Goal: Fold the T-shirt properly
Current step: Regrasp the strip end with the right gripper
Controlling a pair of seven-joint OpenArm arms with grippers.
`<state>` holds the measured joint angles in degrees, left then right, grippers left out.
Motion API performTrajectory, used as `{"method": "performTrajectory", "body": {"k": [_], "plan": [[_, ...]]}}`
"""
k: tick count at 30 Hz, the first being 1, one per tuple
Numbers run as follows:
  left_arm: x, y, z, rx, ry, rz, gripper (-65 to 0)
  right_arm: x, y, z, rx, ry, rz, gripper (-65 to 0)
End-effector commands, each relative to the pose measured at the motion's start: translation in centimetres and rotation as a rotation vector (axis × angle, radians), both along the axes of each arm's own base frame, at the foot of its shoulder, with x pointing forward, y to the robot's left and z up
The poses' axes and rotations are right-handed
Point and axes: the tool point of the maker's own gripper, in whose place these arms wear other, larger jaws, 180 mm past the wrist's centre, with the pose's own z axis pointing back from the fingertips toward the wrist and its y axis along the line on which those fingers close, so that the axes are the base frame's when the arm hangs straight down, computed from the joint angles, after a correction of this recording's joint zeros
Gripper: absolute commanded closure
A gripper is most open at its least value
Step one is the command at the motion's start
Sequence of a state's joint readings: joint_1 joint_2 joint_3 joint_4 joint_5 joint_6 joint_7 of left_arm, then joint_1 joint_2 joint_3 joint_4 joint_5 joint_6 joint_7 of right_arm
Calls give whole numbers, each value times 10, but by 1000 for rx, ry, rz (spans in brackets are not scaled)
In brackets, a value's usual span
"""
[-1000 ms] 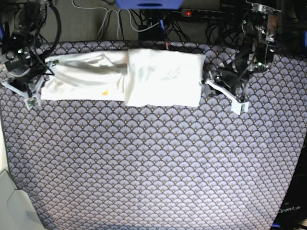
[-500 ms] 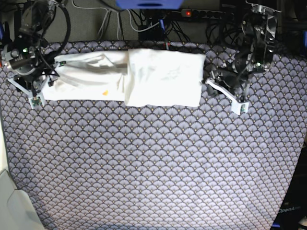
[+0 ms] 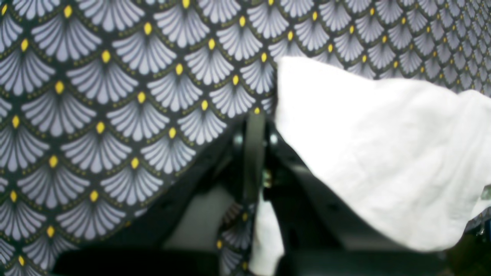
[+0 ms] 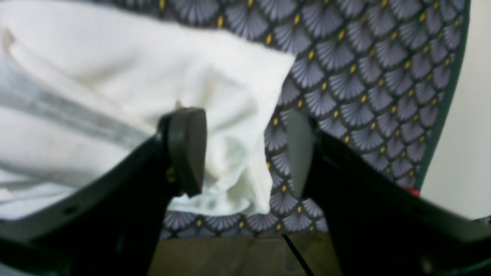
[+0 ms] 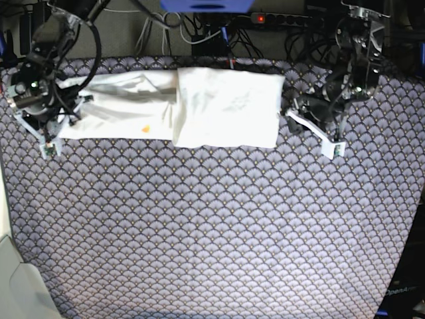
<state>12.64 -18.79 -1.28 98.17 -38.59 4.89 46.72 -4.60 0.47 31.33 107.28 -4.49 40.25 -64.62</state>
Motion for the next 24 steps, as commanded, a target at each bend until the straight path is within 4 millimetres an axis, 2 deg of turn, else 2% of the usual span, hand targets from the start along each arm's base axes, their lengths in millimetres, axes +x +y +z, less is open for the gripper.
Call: {"method": "performTrajectory", "body": {"k": [1, 5, 10, 19, 24], "plan": [[7, 1, 10, 2, -37, -4, -3, 3, -10, 10, -26, -21, -22, -348], [7, 3, 10, 3, -37, 0, -3, -1, -22, 13, -29, -17, -76, -350], [7, 3, 9, 3, -34, 1, -3, -11, -32, 12, -28, 16, -128, -396], [5, 3, 8, 3, -31, 0, -3, -11, -17, 9, 63, 14, -103, -400], [5, 3, 7, 3, -30, 1, -3, -10, -15, 8, 67, 13, -100, -400]]}}
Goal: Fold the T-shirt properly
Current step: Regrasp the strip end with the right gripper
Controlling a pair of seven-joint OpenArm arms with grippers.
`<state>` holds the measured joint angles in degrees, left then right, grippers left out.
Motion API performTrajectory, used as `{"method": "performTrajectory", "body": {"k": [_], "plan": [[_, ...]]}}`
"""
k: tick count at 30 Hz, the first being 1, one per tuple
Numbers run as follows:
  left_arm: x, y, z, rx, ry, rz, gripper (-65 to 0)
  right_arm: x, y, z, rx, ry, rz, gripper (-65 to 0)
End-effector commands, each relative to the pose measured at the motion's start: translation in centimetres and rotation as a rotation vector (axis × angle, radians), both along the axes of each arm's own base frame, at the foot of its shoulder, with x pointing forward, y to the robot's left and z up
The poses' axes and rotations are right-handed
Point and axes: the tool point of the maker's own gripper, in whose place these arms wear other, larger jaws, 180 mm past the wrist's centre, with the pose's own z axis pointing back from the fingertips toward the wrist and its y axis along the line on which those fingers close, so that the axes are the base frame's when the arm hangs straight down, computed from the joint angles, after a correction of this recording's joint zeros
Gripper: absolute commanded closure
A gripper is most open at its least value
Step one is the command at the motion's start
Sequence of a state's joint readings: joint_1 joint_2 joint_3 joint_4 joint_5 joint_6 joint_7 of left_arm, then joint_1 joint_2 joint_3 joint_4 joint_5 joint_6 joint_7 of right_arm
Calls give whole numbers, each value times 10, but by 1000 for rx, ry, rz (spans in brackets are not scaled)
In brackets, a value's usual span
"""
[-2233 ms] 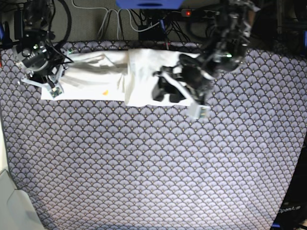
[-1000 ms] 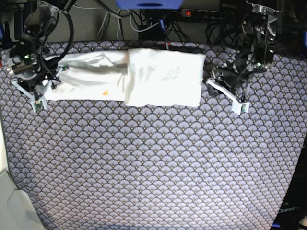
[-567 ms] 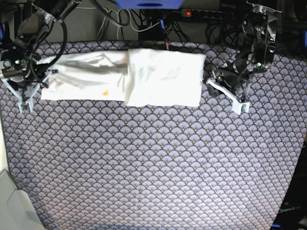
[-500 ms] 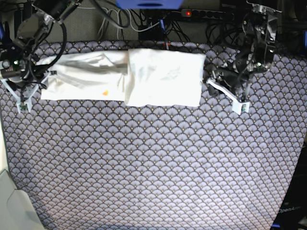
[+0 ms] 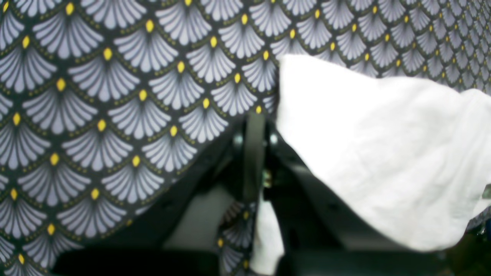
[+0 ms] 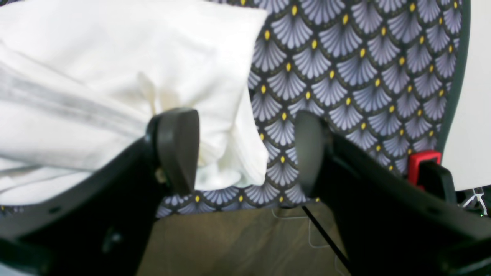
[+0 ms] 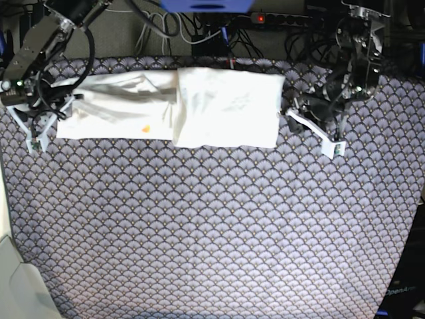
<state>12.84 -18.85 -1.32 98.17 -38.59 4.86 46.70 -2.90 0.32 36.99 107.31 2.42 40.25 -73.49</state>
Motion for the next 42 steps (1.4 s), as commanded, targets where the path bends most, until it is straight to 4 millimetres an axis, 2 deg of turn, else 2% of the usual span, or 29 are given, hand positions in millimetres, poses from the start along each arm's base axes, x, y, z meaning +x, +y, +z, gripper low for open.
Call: {"method": "performTrajectory", "body": {"k": [1, 10, 17, 22, 33, 35, 39, 42], "plan": [[6, 2, 8, 2, -33, 1, -3, 8, -3, 10, -15, -38, 5, -400], [6, 2, 9, 1, -34, 0, -3, 8, -2, 9, -12, -37, 7, -400], [6, 1, 10, 1, -37, 0, -3, 4, 2, -12, 36, 10, 4, -400], [7, 2, 10, 2, -38, 3, -3, 3, 3, -19, 54, 29, 2, -400], [7, 2, 11, 1, -39, 2, -3, 4, -2, -18, 45, 29, 2, -400], [7, 2, 11, 1, -39, 2, -3, 7, -1, -21, 57, 33, 1, -400], [6, 3, 10, 3, -36, 2, -3, 2, -3, -40, 94, 89, -4, -400], [1, 3, 7, 3, -24, 3, -3, 2, -1, -43, 120, 90, -2, -400]]}}
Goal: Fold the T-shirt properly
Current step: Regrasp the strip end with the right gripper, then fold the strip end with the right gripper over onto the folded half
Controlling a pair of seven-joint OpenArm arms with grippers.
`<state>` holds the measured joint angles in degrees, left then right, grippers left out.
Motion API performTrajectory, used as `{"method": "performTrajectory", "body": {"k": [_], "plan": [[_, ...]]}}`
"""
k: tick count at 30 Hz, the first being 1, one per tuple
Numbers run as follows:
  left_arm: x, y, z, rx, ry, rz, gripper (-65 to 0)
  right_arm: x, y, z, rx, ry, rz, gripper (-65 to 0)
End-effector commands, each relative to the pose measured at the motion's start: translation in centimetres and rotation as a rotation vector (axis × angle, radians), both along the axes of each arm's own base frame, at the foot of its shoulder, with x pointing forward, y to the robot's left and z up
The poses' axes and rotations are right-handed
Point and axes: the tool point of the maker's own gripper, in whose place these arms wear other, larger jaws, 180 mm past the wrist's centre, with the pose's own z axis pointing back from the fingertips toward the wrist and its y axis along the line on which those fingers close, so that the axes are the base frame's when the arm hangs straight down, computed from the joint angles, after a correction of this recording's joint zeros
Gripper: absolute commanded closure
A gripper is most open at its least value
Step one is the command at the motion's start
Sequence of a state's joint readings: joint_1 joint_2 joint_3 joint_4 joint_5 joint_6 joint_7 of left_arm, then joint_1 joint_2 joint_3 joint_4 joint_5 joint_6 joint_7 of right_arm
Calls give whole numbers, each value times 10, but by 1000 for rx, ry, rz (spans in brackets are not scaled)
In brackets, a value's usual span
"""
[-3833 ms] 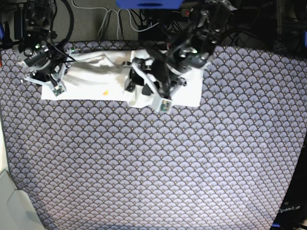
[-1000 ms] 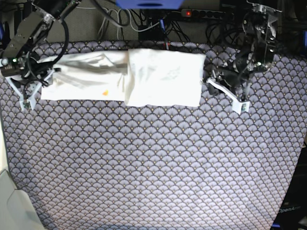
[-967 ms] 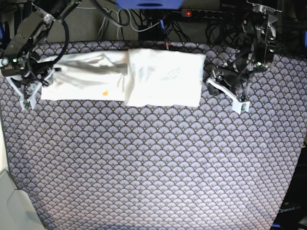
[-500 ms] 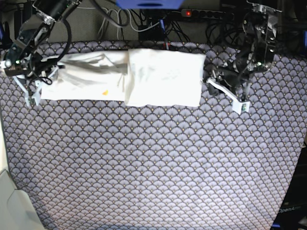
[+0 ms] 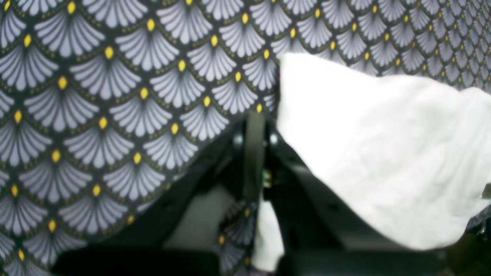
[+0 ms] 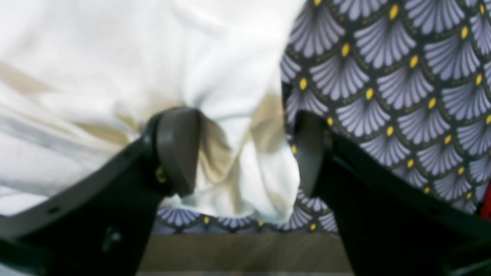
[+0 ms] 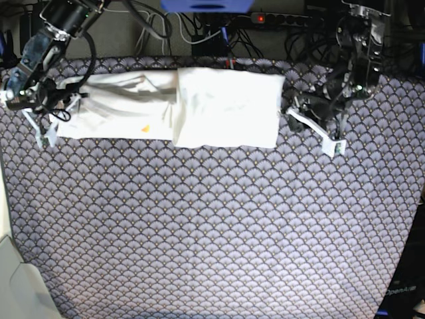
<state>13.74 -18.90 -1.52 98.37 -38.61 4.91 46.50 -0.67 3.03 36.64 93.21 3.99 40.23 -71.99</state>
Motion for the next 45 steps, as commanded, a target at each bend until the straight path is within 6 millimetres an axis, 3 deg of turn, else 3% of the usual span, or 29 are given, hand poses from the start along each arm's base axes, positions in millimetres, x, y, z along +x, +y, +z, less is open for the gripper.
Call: {"method": "performTrajectory", "body": {"k": [1, 13, 17, 22, 23, 26, 31, 34, 39, 45], "plan": [[6, 2, 9, 2, -33, -1, -3, 7, -2, 7, 1, -28, -2, -400], [5, 2, 9, 2, -32, -1, -3, 8, 6, 6, 51, -54, 2, -390], [5, 2, 9, 2, -32, 0, -3, 10, 11, 6, 78, -63, 7, -278], [5, 2, 9, 2, -32, 0, -3, 10, 12, 6, 78, -61, 9, -23], [5, 2, 9, 2, -32, 0, -3, 10, 12, 6, 78, -61, 9, 0], [6, 2, 10, 2, -35, 0, -3, 11, 11, 10, 70, -70, 11, 0], [12, -1, 29, 8, -87, -18, -3, 15, 8, 36, -4, -137, 42, 0], [14, -1, 38, 12, -112, -32, -3, 19, 23, 53, -50, -171, 121, 0], [5, 12, 34, 37, -94, -21, -3, 15, 59, 65, -46, -210, 199, 0], [-8, 61, 33, 84, -79, 101, -3, 13, 105, 58, 26, -209, 295, 0]]}}
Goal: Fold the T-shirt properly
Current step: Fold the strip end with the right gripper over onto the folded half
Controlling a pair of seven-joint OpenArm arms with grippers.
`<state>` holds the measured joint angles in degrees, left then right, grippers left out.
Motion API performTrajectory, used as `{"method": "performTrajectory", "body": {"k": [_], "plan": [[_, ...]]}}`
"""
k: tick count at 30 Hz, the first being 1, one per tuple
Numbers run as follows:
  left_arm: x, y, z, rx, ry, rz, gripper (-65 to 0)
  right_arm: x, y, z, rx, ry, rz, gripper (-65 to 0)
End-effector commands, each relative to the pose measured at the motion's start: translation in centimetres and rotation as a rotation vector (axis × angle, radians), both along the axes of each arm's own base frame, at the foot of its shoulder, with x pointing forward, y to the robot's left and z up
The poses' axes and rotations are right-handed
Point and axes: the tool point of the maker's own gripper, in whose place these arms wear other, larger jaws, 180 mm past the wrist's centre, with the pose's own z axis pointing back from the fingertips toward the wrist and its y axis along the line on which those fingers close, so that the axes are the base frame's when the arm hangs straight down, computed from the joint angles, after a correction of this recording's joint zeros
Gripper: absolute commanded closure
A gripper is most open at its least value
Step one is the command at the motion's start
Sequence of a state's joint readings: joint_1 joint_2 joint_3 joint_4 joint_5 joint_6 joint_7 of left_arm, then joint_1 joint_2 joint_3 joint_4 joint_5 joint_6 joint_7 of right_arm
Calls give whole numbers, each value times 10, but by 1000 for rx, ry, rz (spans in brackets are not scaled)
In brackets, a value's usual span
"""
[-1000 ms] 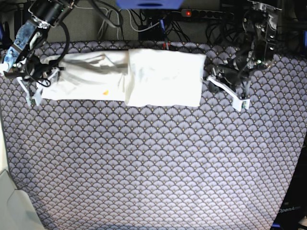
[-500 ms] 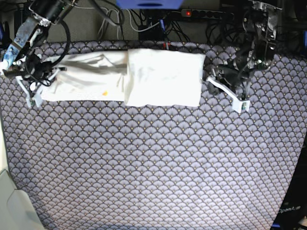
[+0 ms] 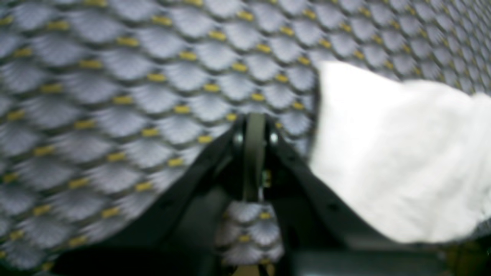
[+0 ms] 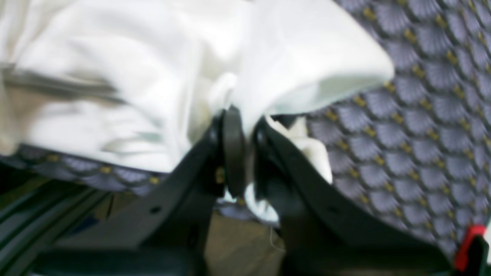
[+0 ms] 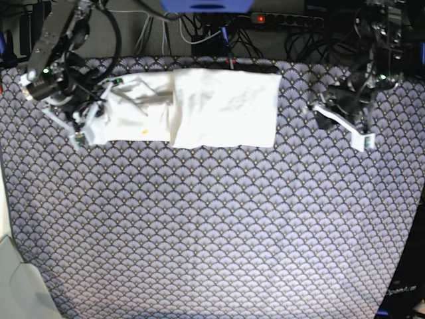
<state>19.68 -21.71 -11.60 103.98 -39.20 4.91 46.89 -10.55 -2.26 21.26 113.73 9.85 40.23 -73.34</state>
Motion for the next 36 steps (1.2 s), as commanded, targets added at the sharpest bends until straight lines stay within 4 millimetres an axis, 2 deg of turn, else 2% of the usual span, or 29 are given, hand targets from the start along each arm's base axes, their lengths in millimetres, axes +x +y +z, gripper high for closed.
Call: {"method": "performTrajectory", "body": {"k": [1, 7, 13, 18, 23, 32, 36], "plan": [[0, 12, 9, 19, -29, 23, -3, 7, 10, 8, 27, -44, 13, 0], [-27, 62, 7, 76, 4, 146, -3, 17, 56, 19, 154, -98, 100, 0], [-46, 90, 8, 113, 28, 212, -3, 24, 99, 30, 271, -136, 173, 0], [-53, 93, 5, 119, 43, 217, -3, 24, 137, 37, 332, -145, 255, 0], [-58, 92, 2, 117, 55, 219, -3, 23, 157, 42, 348, -151, 318, 0], [-58, 89, 1, 111, 58, 213, -3, 31, 213, 74, 447, -229, 499, 0], [-58, 89, 1, 111, 58, 213, -3, 26, 237, 85, 485, -259, 573, 0]]}}
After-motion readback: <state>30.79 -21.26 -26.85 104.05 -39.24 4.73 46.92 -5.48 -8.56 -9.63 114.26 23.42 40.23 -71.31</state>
